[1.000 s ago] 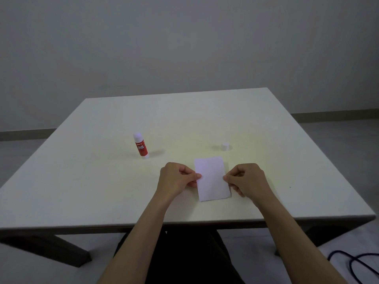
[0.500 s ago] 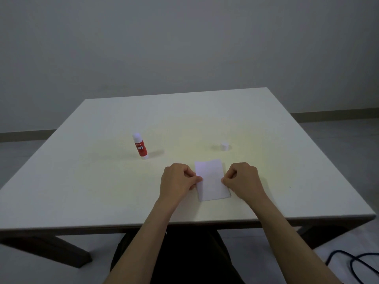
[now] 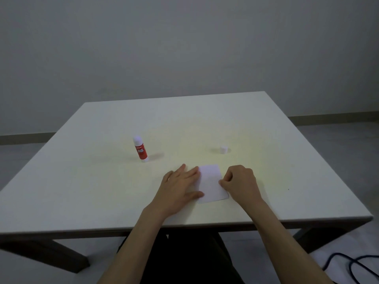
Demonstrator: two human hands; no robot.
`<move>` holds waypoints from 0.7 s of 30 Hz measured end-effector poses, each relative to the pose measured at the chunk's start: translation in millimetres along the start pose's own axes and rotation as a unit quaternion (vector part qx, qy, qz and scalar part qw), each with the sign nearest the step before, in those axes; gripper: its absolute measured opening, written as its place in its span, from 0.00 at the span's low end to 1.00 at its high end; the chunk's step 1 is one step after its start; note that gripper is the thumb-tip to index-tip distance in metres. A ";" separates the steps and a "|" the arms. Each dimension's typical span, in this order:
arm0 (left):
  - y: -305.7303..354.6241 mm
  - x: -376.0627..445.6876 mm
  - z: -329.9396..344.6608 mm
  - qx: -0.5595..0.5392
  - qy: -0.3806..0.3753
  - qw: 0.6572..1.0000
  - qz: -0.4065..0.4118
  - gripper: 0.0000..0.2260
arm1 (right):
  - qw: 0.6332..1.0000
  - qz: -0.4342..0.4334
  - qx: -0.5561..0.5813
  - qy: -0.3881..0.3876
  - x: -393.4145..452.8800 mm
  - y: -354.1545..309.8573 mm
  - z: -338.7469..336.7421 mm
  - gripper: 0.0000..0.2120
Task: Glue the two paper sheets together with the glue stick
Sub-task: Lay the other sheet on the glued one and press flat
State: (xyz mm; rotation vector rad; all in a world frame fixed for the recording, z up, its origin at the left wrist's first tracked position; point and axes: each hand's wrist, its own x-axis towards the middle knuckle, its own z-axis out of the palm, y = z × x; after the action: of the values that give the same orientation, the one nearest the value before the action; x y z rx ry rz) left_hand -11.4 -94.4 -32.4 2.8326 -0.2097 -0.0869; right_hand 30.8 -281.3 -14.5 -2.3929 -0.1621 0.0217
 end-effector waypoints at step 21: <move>-52.0 -16.2 -20.6 -0.089 -0.069 0.994 0.015 0.34 | 0.876 -0.351 -0.298 -0.145 -18.9 -7.9 34.2 0.25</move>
State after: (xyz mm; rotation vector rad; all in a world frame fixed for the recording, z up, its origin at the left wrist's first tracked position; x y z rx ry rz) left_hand -18.6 -36.8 -27.7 2.6465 -0.2618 -0.2817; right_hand 9.0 -254.9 -35.0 -2.7640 -1.3425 -0.0109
